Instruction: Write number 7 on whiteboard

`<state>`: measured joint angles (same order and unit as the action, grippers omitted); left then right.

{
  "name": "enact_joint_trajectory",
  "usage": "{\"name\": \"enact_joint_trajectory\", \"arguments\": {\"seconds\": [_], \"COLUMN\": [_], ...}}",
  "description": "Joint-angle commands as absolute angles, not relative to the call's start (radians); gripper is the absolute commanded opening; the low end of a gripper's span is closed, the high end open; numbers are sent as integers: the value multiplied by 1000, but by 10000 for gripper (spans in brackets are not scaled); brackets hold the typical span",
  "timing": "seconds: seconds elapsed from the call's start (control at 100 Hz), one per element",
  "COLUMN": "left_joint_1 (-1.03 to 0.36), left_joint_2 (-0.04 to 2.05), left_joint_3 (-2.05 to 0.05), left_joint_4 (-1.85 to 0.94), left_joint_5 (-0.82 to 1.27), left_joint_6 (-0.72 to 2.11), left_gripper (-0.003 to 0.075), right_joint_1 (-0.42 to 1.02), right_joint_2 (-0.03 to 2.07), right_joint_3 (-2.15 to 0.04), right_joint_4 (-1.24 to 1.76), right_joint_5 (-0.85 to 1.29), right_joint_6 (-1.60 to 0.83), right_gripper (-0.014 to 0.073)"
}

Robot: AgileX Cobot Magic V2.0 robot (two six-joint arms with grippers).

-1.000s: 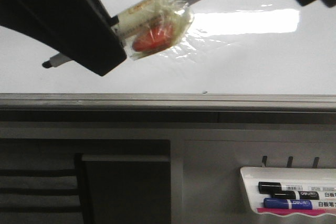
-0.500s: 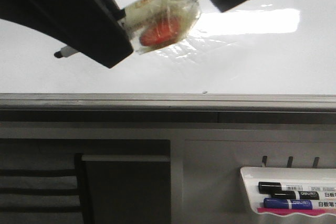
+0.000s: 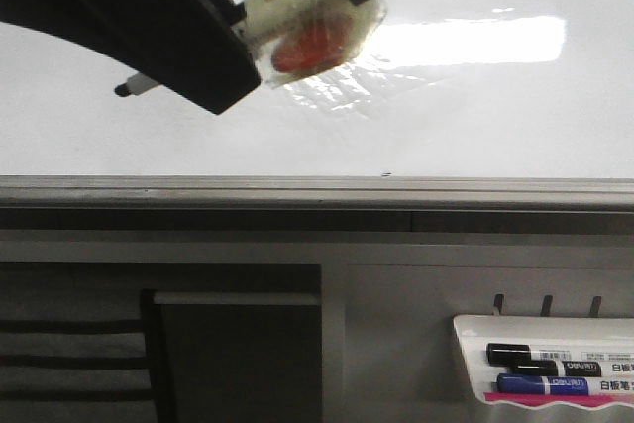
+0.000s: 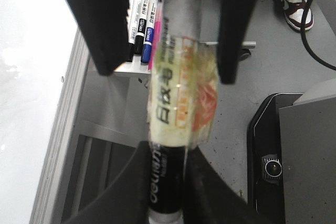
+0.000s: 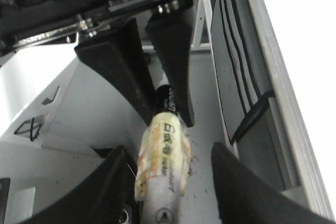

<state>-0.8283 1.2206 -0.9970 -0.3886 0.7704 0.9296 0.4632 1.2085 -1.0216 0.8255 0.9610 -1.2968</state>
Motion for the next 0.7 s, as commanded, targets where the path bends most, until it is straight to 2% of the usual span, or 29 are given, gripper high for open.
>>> {"name": "enact_joint_trajectory", "arguments": {"seconds": [0.0,0.52,0.59,0.69], "left_joint_1": [-839,-839,-839,-839], "left_joint_2": [1199,1199,1199,1199], "left_joint_3": [-1032,-1032,-1032,-1032], "left_joint_4": [-425,-425,-425,-425], "left_joint_5": [723,721,719,719], "left_joint_6": [932,932,932,932], "left_gripper": [-20,-20,-20,-20], "right_joint_1": [489,493,493,493], "right_joint_2": [1195,1195,1195,1195], "right_joint_3": [-1066,-1066,-1066,-1066], "right_joint_4": [771,795,795,795], "right_joint_5": [923,928,928,928], "right_joint_6": [-1227,-1201,-1201,-1201], "right_gripper": [311,309,275,177]}}
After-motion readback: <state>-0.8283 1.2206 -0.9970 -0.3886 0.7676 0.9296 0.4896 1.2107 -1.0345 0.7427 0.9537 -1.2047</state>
